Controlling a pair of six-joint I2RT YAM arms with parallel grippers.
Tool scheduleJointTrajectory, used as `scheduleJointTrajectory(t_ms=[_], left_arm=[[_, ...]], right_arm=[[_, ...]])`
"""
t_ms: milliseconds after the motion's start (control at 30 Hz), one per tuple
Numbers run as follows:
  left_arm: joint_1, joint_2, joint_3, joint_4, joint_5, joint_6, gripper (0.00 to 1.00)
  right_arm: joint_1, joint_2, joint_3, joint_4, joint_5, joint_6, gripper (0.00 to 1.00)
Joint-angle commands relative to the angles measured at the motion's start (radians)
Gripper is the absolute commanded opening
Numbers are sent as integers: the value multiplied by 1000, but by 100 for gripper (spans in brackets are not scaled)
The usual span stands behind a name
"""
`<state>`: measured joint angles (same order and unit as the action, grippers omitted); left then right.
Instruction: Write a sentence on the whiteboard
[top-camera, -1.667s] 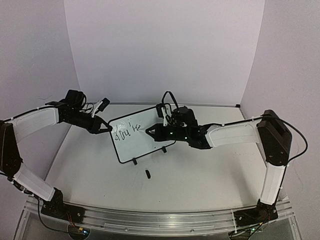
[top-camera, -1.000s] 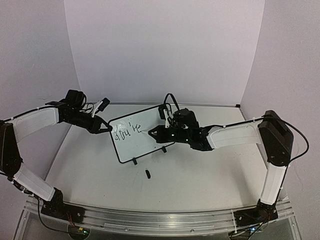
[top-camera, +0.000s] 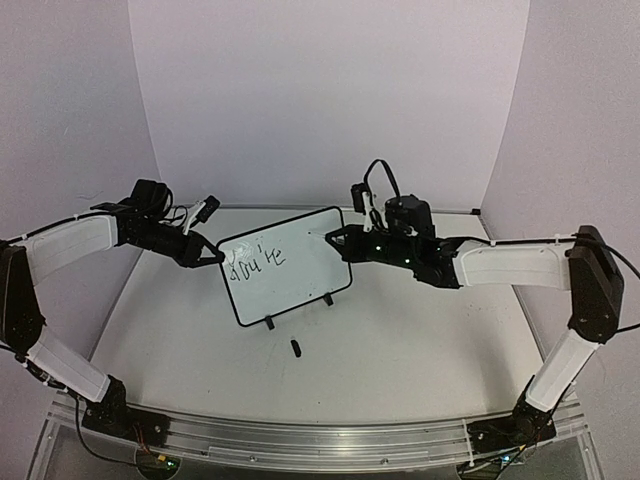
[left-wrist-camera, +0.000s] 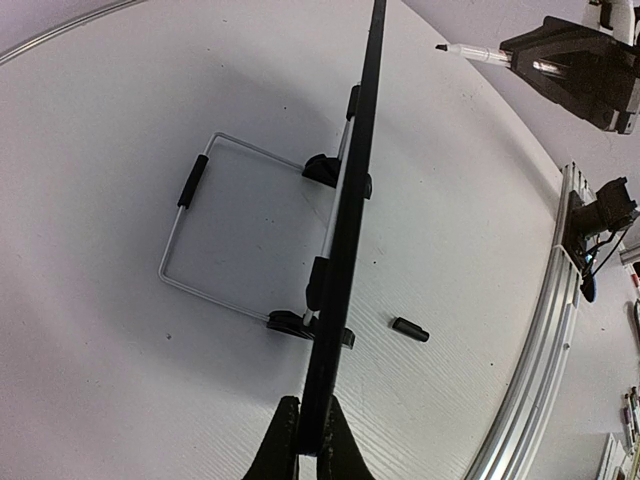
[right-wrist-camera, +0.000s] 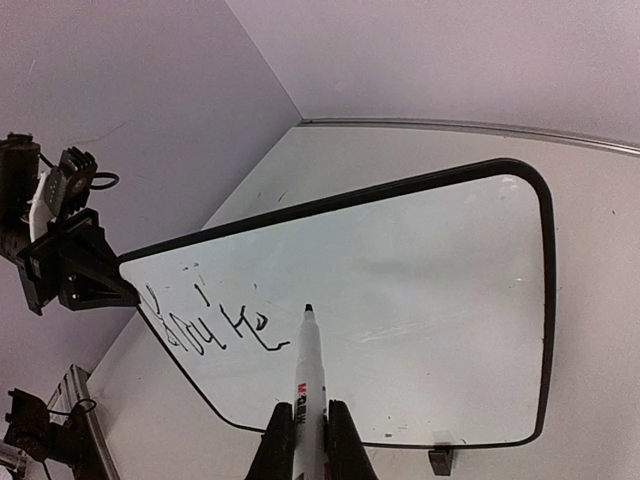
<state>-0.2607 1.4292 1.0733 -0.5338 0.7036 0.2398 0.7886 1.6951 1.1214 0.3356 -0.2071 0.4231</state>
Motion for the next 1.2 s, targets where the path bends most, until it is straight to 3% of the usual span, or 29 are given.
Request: scheduleJointTrajectory(t_ms=[0,600,1167], left_arm=[[5,16,29,-17,-102,25,0],[6,27,29,-19,-101,27,0],[6,25,30,-19,-102,27,0]], right_arm=[[-2,44,69,19,-35,-27,0],[-15,168,165,43,-69,-18,0],[-15,172,30,65,-83,41,0]])
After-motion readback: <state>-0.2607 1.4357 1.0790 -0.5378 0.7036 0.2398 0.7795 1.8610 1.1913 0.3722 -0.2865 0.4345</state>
